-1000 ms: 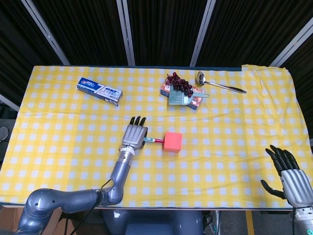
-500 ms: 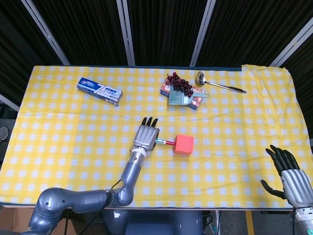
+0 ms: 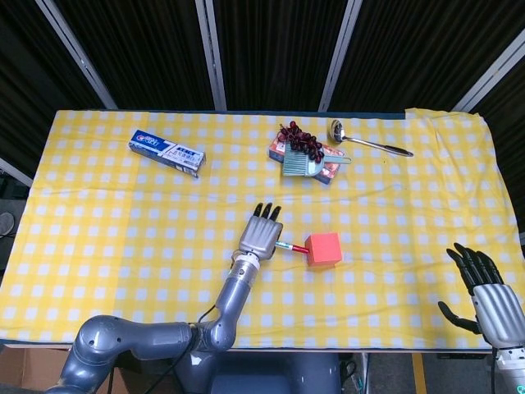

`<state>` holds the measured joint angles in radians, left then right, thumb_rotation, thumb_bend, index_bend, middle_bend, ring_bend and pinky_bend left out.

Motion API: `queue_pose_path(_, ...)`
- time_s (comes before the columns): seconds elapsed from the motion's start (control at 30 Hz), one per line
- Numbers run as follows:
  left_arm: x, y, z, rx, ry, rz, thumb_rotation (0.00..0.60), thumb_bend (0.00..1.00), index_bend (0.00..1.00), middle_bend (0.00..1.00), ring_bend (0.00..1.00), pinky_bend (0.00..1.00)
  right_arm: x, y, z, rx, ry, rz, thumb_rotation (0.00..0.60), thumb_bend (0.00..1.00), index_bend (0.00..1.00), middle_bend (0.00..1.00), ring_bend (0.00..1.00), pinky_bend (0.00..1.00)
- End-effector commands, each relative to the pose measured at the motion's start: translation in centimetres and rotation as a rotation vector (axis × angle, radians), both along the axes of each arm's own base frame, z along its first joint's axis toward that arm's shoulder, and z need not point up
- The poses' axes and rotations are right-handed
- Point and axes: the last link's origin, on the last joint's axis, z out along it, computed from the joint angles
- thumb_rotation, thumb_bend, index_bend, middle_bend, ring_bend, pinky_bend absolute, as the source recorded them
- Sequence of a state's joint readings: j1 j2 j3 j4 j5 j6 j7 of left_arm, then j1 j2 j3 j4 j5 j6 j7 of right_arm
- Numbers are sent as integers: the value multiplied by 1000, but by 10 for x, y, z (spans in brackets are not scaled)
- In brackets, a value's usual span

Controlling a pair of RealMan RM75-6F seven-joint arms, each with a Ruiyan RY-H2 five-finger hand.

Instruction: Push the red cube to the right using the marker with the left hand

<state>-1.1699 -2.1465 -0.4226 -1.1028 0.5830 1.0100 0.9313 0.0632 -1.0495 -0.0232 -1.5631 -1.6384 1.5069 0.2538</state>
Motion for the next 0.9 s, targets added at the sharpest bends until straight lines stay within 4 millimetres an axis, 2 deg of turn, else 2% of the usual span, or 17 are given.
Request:
queue_pose_path(0.03,5,0,-2,-3,-2,0,600,442,585,62,0,16,0,0,0,0,-2,0,600,342,0,0,0,45)
queue_pose_path(0.9,45,1,-21,24,61,-12,600,442,601,66,0,16,-2,2,4,-6,-24,-6,600,341,0,0,0,45)
